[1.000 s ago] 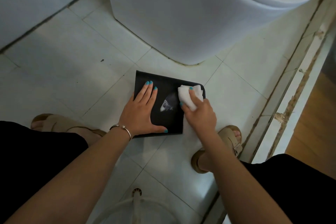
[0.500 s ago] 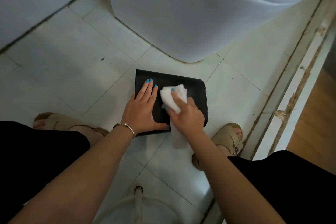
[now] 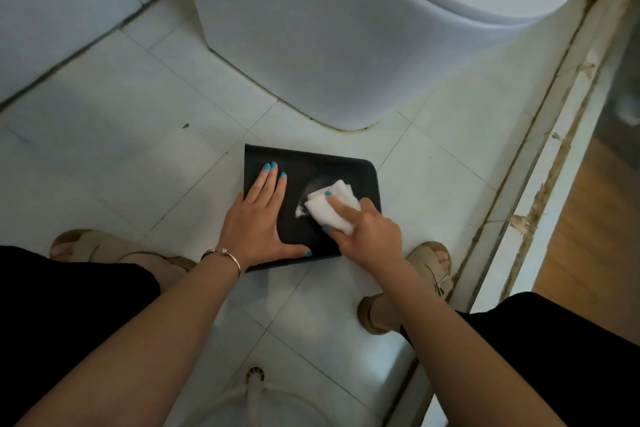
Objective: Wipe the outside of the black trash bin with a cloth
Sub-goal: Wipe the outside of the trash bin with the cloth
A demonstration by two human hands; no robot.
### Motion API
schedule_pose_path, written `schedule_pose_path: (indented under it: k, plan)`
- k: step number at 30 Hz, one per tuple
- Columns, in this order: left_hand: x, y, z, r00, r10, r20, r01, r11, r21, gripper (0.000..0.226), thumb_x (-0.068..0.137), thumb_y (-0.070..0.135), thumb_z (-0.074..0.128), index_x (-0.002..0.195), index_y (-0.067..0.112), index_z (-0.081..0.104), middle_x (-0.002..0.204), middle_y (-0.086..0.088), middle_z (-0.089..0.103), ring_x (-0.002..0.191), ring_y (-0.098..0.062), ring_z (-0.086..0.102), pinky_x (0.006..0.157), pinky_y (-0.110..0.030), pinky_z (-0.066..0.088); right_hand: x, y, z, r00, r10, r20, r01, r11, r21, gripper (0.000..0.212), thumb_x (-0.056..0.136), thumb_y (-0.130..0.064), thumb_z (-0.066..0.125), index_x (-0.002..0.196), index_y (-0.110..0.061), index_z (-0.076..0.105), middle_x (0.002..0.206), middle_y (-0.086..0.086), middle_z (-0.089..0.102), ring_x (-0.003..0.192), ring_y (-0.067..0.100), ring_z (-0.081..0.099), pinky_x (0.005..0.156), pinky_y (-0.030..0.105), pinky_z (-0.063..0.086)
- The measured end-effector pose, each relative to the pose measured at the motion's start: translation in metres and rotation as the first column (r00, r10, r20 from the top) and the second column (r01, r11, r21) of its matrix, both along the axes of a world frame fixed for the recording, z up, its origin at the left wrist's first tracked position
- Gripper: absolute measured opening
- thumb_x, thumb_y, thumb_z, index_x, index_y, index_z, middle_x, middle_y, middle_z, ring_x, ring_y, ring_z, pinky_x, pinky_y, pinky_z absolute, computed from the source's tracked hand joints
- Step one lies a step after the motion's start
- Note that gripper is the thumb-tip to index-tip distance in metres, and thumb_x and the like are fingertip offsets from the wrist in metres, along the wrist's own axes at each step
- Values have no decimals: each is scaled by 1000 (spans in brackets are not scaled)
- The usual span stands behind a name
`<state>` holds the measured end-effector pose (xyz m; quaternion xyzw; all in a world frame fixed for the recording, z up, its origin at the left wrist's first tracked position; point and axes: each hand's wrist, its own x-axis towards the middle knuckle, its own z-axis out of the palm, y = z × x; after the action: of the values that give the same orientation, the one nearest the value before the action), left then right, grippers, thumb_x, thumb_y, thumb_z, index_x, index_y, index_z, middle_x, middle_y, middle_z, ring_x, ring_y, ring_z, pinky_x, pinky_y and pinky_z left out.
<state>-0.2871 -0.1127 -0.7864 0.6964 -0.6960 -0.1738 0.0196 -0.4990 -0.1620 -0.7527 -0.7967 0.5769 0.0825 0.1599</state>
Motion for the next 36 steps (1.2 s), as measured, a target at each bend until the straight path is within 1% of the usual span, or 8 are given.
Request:
schedule_pose_path:
  k: [4, 10, 15, 19, 23, 28, 31, 36]
  plan:
    - [-3, 2, 1, 1000, 31, -3, -31, 999, -24, 135, 55, 97, 37, 154, 7, 14, 162, -11, 4, 150, -20, -3, 117, -41, 20, 26, -10, -1, 959, -266, 100, 259, 963, 75, 60, 88, -55, 55, 143, -52, 31, 108, 2, 46, 93, 25, 56, 71, 30, 43]
    - [-1, 2, -2, 1000, 26, -11, -26, 1000, -11, 137, 54, 98, 37, 154, 9, 11, 163, -9, 2, 150, -19, -4, 117, -41, 23, 14, 9, 1, 998, 34, 53, -35, 999, 17, 60, 87, -60, 53, 141, -56, 29, 109, -2, 46, 84, 24, 58, 65, 28, 42]
    - [0, 12, 0, 996, 85, -14, -86, 996, -34, 130, 58, 97, 37, 155, 13, 12, 162, -13, -1, 150, -26, -4, 119, -48, 18, -2, -5, -4, 955, -278, 102, 267, 957, 110, 58, 89, -60, 51, 141, -56, 28, 114, -1, 44, 98, 22, 55, 72, 29, 38]
    - [-8, 34, -6, 895, 353, -274, -342, 936, 89, 131, 55, 84, 65, 154, 29, 0, 159, -13, -18, 147, -37, 2, 115, -47, 24, 4, 3, -9, 925, -357, 126, 350, 934, 75, 58, 89, -62, 48, 142, -58, 24, 116, 0, 43, 94, 22, 55, 71, 30, 44]
    - [-8, 30, -3, 739, 447, -504, -379, 895, 237, 136, 51, 58, 87, 151, 41, -4, 151, -5, 16, 130, -24, 40, 96, -32, 47, 30, 11, -10, 866, -489, 101, 486, 872, 59, 61, 88, -66, 45, 143, -54, 22, 116, 2, 42, 94, 23, 55, 71, 30, 41]
    - [-5, 31, -5, 676, 478, -561, -387, 878, 282, 136, 47, 51, 92, 152, 36, 7, 146, -3, 26, 128, -22, 43, 95, -29, 42, 72, 24, -6, 974, -212, 87, 212, 977, 6, 62, 86, -70, 43, 143, -54, 24, 114, 0, 43, 84, 21, 57, 64, 30, 46]
    - [-3, 30, -3, 663, 485, -571, -379, 875, 302, 135, 48, 50, 92, 151, 40, 6, 148, -1, 28, 128, -19, 43, 96, -30, 42, 59, 16, -4, 987, -140, 78, 144, 989, -45, 58, 86, -68, 47, 141, -55, 32, 108, -1, 48, 78, 21, 57, 58, 27, 39]
    - [-6, 36, 3, 618, 510, -599, -397, 860, 322, 129, 53, 47, 92, 149, 46, 7, 139, 2, 47, 106, -10, 51, 90, -26, 50, 18, 1, -7, 931, -358, 77, 359, 933, 0, 55, 90, -63, 44, 141, -58, 27, 110, -1, 46, 85, 21, 56, 66, 29, 41]
